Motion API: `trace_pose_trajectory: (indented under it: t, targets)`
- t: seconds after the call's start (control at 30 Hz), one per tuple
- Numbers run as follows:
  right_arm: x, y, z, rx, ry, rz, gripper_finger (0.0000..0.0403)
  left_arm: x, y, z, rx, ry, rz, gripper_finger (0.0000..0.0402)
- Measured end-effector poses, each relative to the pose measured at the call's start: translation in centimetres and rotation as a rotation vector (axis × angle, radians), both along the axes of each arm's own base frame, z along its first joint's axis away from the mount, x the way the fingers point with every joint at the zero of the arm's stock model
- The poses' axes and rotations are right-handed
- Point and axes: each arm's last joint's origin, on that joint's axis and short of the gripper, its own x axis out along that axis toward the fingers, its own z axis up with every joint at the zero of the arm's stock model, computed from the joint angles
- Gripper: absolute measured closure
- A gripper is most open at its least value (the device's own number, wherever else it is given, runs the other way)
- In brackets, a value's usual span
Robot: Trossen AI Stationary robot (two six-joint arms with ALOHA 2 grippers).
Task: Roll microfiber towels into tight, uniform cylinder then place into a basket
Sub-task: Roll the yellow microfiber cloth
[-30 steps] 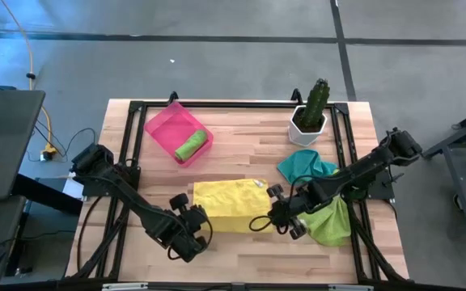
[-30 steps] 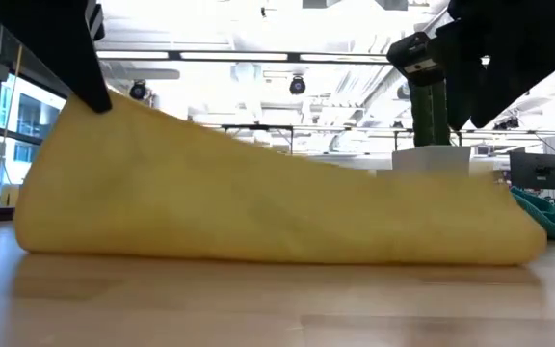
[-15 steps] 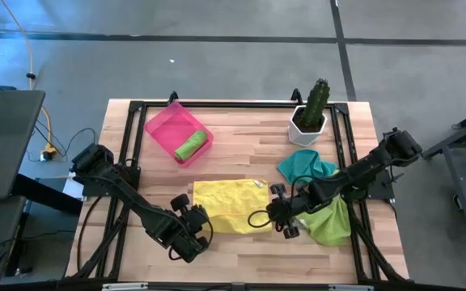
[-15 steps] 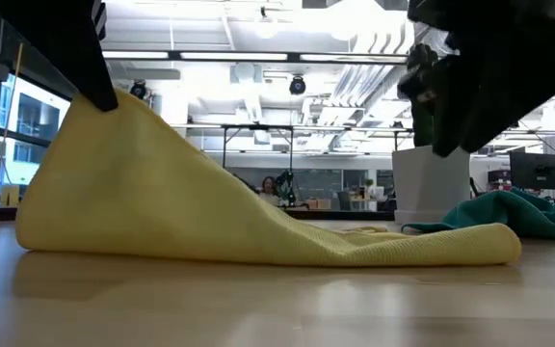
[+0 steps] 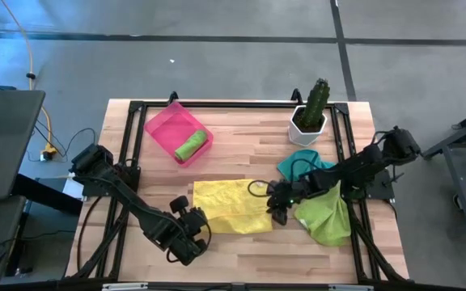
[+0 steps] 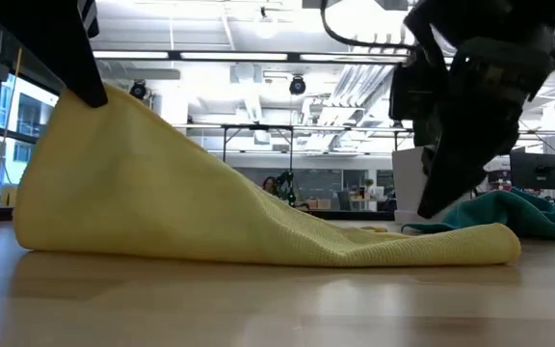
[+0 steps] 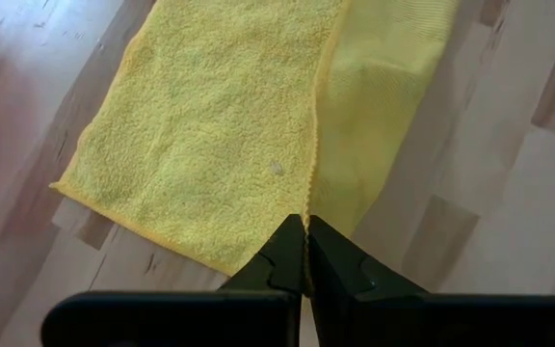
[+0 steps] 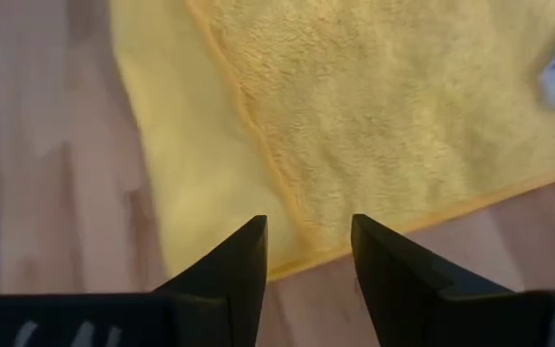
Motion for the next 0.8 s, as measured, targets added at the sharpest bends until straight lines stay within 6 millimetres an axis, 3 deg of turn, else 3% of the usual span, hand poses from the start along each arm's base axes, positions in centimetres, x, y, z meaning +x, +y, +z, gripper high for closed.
trace_pose_trajectory:
  t: [0.2, 0.8]
  targets:
    - [-0.49, -0.44, -0.90, 0.126, -0.062, -0.017, 0.0258, 0.02, 0.03, 0.00, 0.005, -0.003, 0.002, 0.0401]
    - [-0.69, -0.57, -1.17, 0.105, -0.057, -0.076, 0.0258, 0.01, 0.01, 0.00, 0.005, -0.003, 0.001, 0.0401]
